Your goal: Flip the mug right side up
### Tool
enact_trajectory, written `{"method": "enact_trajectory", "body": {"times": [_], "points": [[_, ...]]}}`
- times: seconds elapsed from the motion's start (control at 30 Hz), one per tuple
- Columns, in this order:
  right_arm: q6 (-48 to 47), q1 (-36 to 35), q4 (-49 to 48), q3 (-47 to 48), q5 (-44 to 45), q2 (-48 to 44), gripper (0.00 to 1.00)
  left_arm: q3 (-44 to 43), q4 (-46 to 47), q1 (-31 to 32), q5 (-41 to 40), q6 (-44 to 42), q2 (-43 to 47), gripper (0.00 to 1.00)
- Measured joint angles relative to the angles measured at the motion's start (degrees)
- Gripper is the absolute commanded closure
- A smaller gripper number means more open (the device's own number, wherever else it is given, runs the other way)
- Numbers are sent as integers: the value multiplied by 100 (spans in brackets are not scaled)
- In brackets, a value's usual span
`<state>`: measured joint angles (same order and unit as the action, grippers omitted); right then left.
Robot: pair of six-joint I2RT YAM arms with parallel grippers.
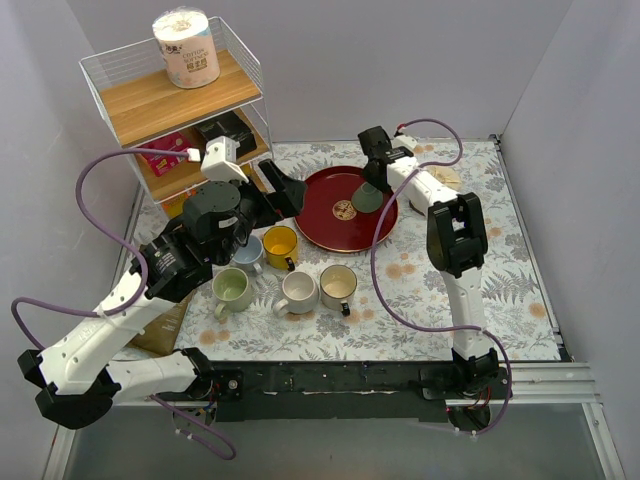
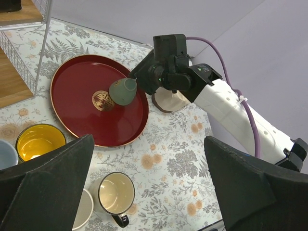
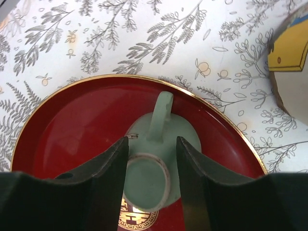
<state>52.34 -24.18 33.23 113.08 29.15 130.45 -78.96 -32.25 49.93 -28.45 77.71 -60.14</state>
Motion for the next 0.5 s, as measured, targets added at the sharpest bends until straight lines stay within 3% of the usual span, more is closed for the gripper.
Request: {"method": "enact_trajectory", "body": {"times": [0.3, 0.5], "points": [[439, 57, 39, 7, 24, 118, 57, -149, -74, 0, -125, -111, -24, 2], [459, 79, 39, 7, -59, 146, 69, -157, -76, 0, -168, -157, -24, 2]]}}
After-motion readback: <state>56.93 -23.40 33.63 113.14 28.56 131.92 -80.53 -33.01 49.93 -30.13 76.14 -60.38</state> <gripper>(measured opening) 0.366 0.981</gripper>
